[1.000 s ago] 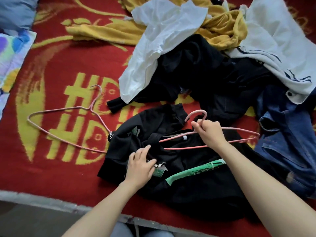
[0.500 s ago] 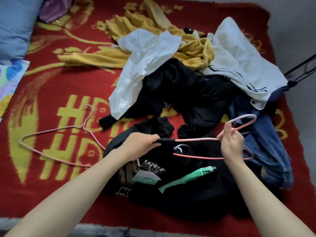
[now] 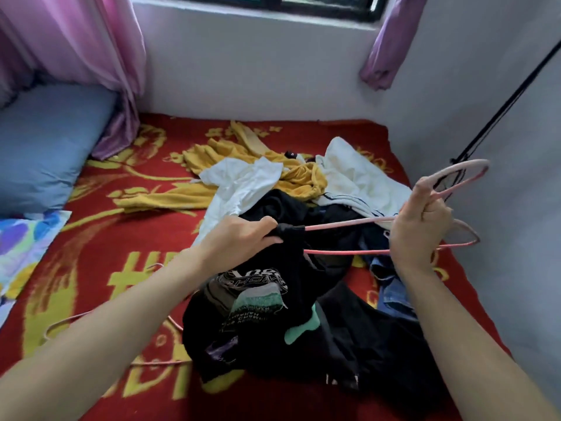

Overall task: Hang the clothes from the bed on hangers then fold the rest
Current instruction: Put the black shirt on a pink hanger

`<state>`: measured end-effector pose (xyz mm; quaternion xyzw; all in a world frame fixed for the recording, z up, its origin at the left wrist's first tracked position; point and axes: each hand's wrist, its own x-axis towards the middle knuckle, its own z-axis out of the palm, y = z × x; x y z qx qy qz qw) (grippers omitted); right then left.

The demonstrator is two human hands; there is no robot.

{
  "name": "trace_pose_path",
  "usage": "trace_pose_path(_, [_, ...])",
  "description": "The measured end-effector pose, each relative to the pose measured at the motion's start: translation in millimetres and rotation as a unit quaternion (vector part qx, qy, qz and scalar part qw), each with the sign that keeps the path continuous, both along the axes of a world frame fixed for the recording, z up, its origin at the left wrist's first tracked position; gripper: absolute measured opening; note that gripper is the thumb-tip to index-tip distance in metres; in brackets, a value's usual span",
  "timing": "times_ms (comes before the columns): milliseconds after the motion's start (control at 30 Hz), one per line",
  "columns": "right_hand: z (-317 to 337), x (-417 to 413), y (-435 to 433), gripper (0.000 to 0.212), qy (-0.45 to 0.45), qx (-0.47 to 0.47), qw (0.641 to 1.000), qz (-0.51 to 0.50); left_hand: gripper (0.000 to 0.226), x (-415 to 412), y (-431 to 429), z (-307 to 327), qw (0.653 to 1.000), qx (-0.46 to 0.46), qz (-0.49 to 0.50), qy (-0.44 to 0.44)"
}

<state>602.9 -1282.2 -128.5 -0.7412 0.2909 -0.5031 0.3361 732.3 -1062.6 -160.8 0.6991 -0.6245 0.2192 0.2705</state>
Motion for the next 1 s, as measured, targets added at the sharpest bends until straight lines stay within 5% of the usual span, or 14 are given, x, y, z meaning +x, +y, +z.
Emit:
trace_pose_path(333, [48.2, -15.8, 98.8, 0.081, 0.014, -0.186, 0.98, -0.072, 0.038, -59.2, -8.7, 59.7, 0.996, -0.068, 0.006, -0.065])
trace_pose_path(433, [41.9, -15.9, 119.2, 0.081, 0.101, -0.088, 0.99, 0.036, 0.039, -65.3, -11.2, 77.9, 0.995, -0.052, 0.018, -0.085])
trace_pose_path(567, [64.3, -31.0, 92.2, 0.058, -0.009, 0.061, 0.97, 0.236, 0.046, -48.9, 1.8, 92.7, 0.998, -0.008, 0.039, -0.05])
trace_pose_path(733, [56.1, -62.4, 43.6, 0.01, -0.023, 0.054, 0.997, 0.047, 0.052, -35.7, 21.8, 113.6, 0.999, -0.03, 0.031, 0.002])
trace_pose_path(867, [20.7, -87.7, 27.9, 0.02, -0.117, 0.19, 0.965, -0.14, 0.05, -29.8, 29.7, 140.6, 0.996, -0.075, 0.04, 0.015])
trace_pose_path(1000, [-12.7, -81.3, 47.3, 0.017, -0.024, 0.291, 0.955, -0.046, 0.037, -28.7, 30.8, 166.2, 0.989, -0.106, 0.091, 0.042])
